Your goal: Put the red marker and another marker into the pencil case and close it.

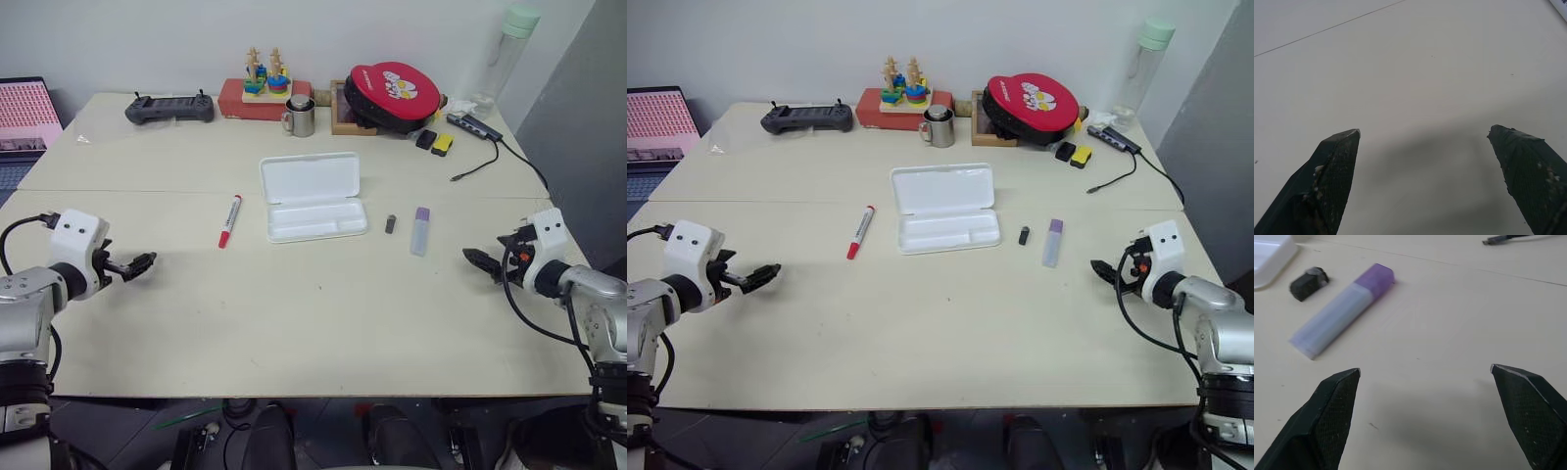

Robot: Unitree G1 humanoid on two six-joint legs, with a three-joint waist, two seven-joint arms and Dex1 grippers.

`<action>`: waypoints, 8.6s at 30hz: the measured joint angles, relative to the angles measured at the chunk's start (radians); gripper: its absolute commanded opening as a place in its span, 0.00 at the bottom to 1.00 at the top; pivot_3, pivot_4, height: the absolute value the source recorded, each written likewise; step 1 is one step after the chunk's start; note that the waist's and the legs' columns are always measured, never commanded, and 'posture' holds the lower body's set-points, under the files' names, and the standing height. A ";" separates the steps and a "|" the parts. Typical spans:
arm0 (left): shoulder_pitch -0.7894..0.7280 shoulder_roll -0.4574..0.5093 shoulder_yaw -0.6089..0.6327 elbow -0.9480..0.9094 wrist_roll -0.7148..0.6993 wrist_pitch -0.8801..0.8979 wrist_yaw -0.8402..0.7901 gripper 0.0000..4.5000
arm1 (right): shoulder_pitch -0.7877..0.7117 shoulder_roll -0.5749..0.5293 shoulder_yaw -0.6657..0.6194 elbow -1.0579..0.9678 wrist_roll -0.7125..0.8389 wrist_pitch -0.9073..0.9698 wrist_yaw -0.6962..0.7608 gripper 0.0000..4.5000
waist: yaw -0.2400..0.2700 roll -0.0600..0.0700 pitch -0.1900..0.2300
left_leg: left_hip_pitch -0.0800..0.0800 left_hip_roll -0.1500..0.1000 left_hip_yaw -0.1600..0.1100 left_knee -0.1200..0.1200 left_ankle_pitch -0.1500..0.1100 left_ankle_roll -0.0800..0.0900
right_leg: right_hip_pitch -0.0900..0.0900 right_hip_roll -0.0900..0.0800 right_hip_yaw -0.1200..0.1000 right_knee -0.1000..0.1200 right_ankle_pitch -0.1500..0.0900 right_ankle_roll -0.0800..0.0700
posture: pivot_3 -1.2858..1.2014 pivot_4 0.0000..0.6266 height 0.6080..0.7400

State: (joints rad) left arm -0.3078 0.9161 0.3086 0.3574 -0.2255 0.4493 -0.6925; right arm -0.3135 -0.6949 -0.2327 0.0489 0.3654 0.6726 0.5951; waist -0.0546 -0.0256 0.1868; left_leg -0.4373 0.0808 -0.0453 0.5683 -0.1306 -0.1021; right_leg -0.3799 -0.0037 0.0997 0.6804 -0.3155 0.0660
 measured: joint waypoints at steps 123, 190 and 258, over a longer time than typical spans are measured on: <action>0.092 -0.216 0.006 -0.421 -0.339 0.104 -0.092 1.00 | -0.504 0.399 0.602 0.383 -0.466 -0.433 0.697 0.17 | -0.002 0.002 0.001 | 0.001 0.000 -0.004 0.005 0.000 -0.001 | 0.004 0.001 -0.003 0.002 0.002 0.002 | 0.52 0.24 1.00; -0.335 -0.395 0.073 -0.117 -0.395 -0.099 -0.099 0.09 | -0.427 0.264 0.280 -0.160 0.032 -0.072 0.290 1.00 | 0.028 0.000 0.001 | -0.012 -0.001 -0.006 0.006 0.000 -0.001 | -0.004 0.000 -0.006 0.001 0.005 -0.002 | 0.52 0.24 1.00; -0.421 -0.574 -0.398 -0.129 -0.079 -0.236 -0.359 1.00 | -0.137 0.539 0.121 -0.054 -0.230 0.096 -0.639 1.00 | 0.020 0.002 0.000 | -0.012 -0.001 -0.006 0.020 0.001 0.001 | -0.006 0.002 -0.002 0.016 0.004 0.000 | 0.52 0.24 1.00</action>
State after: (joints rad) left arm -0.7289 0.3421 -0.0897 0.2281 -0.3047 0.2131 -1.0515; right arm -0.4504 -0.1558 -0.1115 -0.0054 0.1358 0.7690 -0.0442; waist -0.0347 -0.0240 0.1869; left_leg -0.4495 0.0796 -0.0516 0.5885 -0.1297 -0.1012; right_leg -0.3862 -0.0016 0.0972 0.6968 -0.3111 0.0663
